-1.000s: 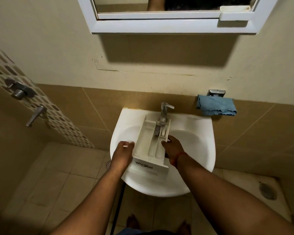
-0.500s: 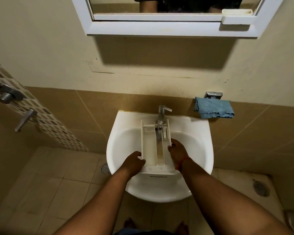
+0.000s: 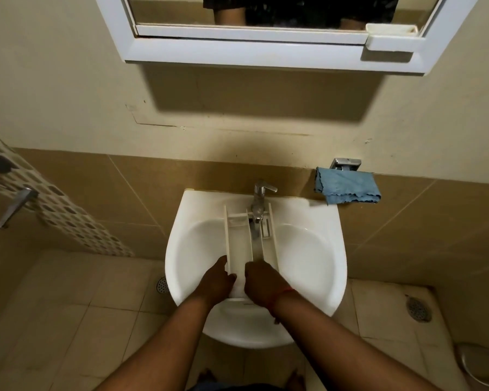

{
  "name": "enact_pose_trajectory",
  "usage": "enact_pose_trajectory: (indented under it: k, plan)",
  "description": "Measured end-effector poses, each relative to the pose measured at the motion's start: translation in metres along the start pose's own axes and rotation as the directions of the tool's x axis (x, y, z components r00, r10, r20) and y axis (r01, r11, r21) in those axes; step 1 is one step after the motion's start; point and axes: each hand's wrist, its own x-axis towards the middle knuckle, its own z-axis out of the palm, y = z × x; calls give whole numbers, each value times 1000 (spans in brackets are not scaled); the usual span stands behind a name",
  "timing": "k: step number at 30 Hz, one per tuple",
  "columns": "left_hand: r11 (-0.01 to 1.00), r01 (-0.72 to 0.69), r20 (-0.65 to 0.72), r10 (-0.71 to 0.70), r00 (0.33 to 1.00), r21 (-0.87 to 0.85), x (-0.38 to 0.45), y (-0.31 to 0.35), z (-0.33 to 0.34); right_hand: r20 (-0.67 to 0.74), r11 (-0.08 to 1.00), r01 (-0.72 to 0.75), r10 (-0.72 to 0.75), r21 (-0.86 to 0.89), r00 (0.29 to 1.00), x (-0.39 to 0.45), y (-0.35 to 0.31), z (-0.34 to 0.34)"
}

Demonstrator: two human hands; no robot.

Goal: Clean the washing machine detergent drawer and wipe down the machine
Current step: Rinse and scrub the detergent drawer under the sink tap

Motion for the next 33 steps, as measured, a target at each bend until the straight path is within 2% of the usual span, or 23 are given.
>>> enact_pose_trajectory:
  k: [3, 8, 10, 13, 18, 21, 25, 29, 33]
  plan:
    - [999, 23, 24, -24, 999, 23, 2, 1, -1, 174, 996, -43, 55, -73, 983, 11, -15, -11]
    - [998, 47, 3, -48, 999, 51, 5, -1, -4, 189, 980, -87, 121, -177, 974, 26, -33, -37]
    - [998, 23, -5, -22, 1000, 57, 5, -3, -5, 285, 955, -22, 110, -294, 952, 24, -39, -43]
    - [998, -25, -32, 27, 999, 59, 3, -4, -3, 390, 933, 45, 105, -357, 915, 27, -42, -42]
    - [996, -20, -37, 23, 999, 81, 4, -5, -2, 232, 880, 64, 53, -471, 971, 27, -42, -36]
    - [997, -27, -38, 29, 999, 70, 4, -5, -2, 300, 829, 105, 79, -550, 951, 23, -42, -33]
    - [996, -47, -51, 51, 997, 79, 3, -7, -2, 397, 861, 134, 83, -490, 914, 21, -48, -34]
    - [994, -36, -39, 40, 998, 99, 3, -3, -3, 273, 904, 43, 83, -426, 958, 28, -49, -42]
    - [992, -20, -14, 22, 1000, 121, 2, -1, -5, 267, 882, 21, 119, -471, 956, 22, -45, -42]
